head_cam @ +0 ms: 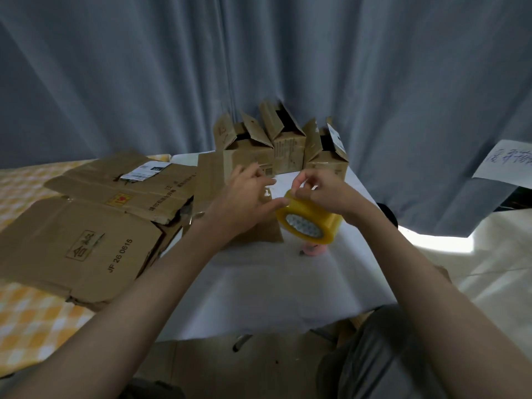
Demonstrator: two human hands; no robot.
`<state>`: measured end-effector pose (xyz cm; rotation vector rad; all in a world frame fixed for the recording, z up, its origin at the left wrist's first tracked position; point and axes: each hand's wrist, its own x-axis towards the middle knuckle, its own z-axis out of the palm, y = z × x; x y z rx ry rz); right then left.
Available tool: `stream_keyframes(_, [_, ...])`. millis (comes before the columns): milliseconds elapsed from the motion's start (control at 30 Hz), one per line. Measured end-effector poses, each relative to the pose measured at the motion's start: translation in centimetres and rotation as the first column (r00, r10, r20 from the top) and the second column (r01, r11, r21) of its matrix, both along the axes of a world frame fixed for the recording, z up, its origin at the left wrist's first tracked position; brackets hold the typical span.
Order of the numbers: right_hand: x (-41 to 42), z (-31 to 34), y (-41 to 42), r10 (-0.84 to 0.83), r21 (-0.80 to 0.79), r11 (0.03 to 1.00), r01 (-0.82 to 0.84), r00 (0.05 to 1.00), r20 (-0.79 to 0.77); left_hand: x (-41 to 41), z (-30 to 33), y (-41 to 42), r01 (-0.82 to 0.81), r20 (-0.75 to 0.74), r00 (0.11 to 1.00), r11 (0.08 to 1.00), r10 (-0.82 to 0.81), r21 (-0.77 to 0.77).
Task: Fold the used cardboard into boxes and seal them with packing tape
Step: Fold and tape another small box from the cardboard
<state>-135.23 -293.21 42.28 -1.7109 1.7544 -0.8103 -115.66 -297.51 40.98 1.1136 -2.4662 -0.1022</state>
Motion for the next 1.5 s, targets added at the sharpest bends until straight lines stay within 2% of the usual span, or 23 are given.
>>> stream_keyframes(100, [0.4, 0.2, 1.6, -0.025, -0.068, 0.997, 0.032, 0.994, 0.102, -1.2, 0.7, 0.6, 0.016, -0.168, 0.986, 0.999, -0.009, 0.042])
stream_keyframes(167, [0.5, 0.3, 2.5, -0.030, -0.097, 0.994, 0.045, 0.989, 0.146, -1.8, 1.1, 1.1, 0.042, -0.288, 0.958, 0.989, 0.000, 0.141])
stream_keyframes(233, [0.5, 0.1, 3.2, -0.039, -0.126, 0.990, 0.063, 0.982, 0.185, -2.3, 1.4, 1.4, 0.064, -0.347, 0.938, 0.973, 0.016, 0.220])
stream_keyframes(467, [0.3, -0.6, 4.5, -0.070, -0.137, 0.984, 0.114, 0.953, 0.294, -3.0, 2.3, 1.7, 0.024, -0.327, 0.942, 0.960, 0.071, 0.278])
stream_keyframes(633, [0.7, -2.1, 5.8, -0.128, 0.077, 0.992, 0.104, 0.870, 0.476, -3.6, 2.7, 2.0, -0.002, -0.243, 0.968, 0.963, 0.069, 0.268])
stream_keyframes(733, [1.1, -3.0, 6.4, -0.169, 0.050, 0.984, 0.169, 0.822, 0.543, -4.0, 2.7, 2.4, -0.003, -0.216, 0.975, 0.977, 0.050, 0.215])
stream_keyframes(833, [1.1, -3.3, 6.4, -0.246, 0.002, 0.958, 0.286, 0.822, 0.514, -4.3, 3.2, 2.9, 0.038, -0.266, 0.964, 0.978, 0.019, 0.207])
stream_keyframes(933, [1.1, -3.4, 6.6, -0.218, -0.057, 0.956, 0.288, 0.826, 0.520, -4.3, 3.9, 2.6, 0.034, -0.268, 0.963, 0.984, 0.014, 0.175])
stream_keyframes(1100, [1.2, -2.6, 6.2, -0.132, -0.191, 0.955, 0.226, 0.903, 0.409, -3.8, 3.6, 1.2, -0.082, -0.094, 0.990, 0.980, 0.100, 0.183])
stream_keyframes(1267, [0.6, -2.8, 3.5, -0.064, -0.285, 0.955, 0.079, 0.996, 0.064, -2.6, 2.8, 0.6, -0.153, 0.011, 0.988, 0.988, 0.153, 0.010])
stream_keyframes(1400, [0.5, -5.0, 0.5, -0.092, -0.229, 0.972, 0.040, 0.972, -0.217, 0.3, 2.1, 0.6, -0.177, -0.066, 0.982, 0.984, 0.177, 0.003])
stream_keyframes(1500, [0.5, -7.0, -0.5, -0.061, -0.186, 0.983, 0.002, 0.947, -0.315, 3.4, 1.5, 0.2, -0.192, -0.127, 0.972, 0.980, 0.198, 0.051])
